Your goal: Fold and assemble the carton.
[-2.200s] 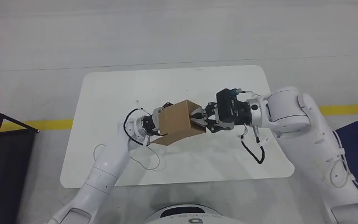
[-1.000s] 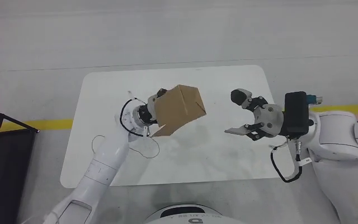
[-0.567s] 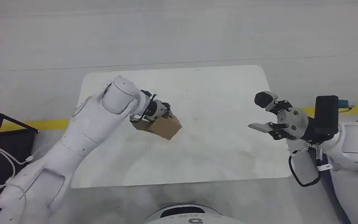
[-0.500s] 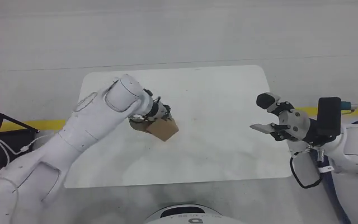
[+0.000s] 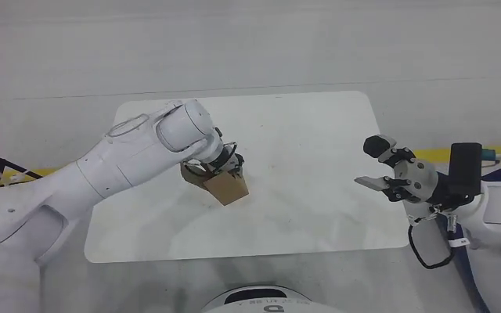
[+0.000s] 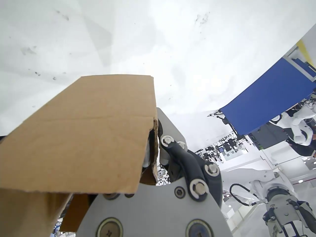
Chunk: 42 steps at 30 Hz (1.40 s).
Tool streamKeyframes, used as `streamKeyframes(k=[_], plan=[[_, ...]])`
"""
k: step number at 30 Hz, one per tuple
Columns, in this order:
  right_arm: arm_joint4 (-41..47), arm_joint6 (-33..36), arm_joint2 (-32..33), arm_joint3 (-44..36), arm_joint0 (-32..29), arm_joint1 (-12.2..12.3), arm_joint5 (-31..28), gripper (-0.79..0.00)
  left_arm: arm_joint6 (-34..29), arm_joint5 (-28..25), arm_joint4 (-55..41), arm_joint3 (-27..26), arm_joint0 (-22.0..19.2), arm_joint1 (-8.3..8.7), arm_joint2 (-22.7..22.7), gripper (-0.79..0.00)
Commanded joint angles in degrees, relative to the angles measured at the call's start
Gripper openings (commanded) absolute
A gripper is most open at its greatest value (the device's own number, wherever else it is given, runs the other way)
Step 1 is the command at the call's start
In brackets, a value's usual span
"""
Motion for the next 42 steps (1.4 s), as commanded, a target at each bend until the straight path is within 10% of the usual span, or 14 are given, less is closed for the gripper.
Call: streamKeyframes(k=[1,4,6,18,42], plan=[[0.0,0.0,0.0,0.0,0.0,0.0,0.0,-0.249,0.0,0.0,0.0,0.0,0.0,0.0,0.0,-0.785],[0.0,0.0,0.0,0.0,0.0,0.0,0.0,-0.234,0.0,0.0,0.0,0.0,0.0,0.0,0.0,-0.708],[0.0,0.0,0.0,0.0,0.0,0.0,0.0,-0.212,0.0,0.0,0.0,0.0,0.0,0.0,0.0,0.0],[0.0,0.0,0.0,0.0,0.0,0.0,0.0,0.0,0.0,0.0,0.0,0.0,0.0,0.0,0.0,0.0],[1.6,-1.5,-3.7,-3.3,-0.7,-0.2,0.4,0.0,5.6,0.0,1.3,0.3,0.1,1.81,-3.2,0.0]])
